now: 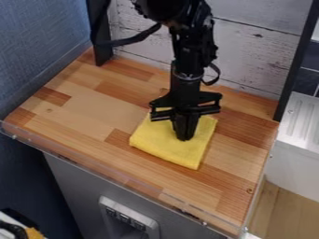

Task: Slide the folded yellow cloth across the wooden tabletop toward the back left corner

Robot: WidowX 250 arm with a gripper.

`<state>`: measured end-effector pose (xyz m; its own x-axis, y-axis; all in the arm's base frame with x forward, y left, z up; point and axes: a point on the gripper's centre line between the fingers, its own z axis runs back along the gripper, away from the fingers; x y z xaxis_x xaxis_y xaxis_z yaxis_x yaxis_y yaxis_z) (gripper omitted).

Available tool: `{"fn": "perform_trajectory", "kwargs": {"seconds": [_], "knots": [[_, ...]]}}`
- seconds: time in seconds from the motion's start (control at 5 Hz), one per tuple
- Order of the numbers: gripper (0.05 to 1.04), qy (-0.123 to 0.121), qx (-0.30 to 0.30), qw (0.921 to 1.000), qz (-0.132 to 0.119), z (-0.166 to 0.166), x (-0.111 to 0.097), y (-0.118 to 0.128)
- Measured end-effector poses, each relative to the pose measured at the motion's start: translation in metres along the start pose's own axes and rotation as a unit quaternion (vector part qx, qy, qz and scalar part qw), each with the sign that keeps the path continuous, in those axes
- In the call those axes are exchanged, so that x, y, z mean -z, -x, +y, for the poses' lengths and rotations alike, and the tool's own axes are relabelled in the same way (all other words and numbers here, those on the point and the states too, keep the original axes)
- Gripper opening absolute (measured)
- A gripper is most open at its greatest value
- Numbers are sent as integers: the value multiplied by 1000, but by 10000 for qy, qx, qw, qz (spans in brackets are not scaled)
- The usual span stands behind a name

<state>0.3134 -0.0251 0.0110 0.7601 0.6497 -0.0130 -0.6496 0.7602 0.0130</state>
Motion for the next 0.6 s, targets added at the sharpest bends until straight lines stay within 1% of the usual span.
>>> {"fn": "perform_trajectory", "kwargs": {"seconds": [0.2,0.4,0.6], "knots": [[64,78,366,9993,35,6,2,-15],[64,157,949,9954,9,14,1,-36],[64,170,1469,9890,11,32,1,-61]]}}
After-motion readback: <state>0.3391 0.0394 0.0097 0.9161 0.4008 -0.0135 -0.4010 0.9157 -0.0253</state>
